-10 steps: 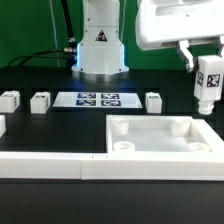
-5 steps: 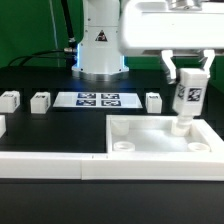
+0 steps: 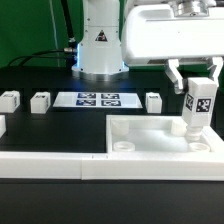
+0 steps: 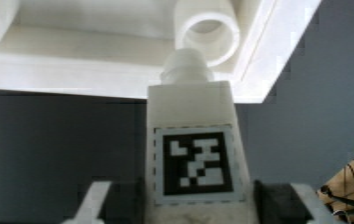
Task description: Assemble square table
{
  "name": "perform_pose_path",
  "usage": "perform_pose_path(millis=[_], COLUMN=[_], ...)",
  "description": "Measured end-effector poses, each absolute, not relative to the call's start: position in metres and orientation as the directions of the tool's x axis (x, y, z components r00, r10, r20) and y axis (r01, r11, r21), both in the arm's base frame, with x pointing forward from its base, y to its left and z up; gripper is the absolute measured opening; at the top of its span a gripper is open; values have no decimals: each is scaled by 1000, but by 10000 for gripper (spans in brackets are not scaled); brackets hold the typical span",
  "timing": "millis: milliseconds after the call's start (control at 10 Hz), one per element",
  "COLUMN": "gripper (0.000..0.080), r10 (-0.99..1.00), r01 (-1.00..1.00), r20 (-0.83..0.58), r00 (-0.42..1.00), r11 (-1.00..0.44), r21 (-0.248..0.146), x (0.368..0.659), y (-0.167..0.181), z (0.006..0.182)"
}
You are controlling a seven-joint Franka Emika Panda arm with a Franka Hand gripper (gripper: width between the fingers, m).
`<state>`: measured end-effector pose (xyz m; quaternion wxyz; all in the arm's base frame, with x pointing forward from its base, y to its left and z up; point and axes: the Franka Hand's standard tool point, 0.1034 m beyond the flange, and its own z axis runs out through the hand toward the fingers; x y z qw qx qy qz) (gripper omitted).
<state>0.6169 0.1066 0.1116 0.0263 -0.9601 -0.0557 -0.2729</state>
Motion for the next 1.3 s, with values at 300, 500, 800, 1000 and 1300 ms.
perform_pose_path(millis=[300, 500, 800, 1000, 1300], gripper=[293, 293, 293, 293, 293], r10=[108, 116, 122, 122, 122], r01=[139, 146, 150, 148, 147], r20=[519, 518, 540, 533, 533], r00=[848, 848, 833, 837, 838], r11=[-990, -989, -989, -989, -989], r21=[-20, -18, -9, -6, -4], x=[612, 609, 613, 611, 611], y=[118, 122, 120, 117, 115], z=[104, 98, 97, 92, 91])
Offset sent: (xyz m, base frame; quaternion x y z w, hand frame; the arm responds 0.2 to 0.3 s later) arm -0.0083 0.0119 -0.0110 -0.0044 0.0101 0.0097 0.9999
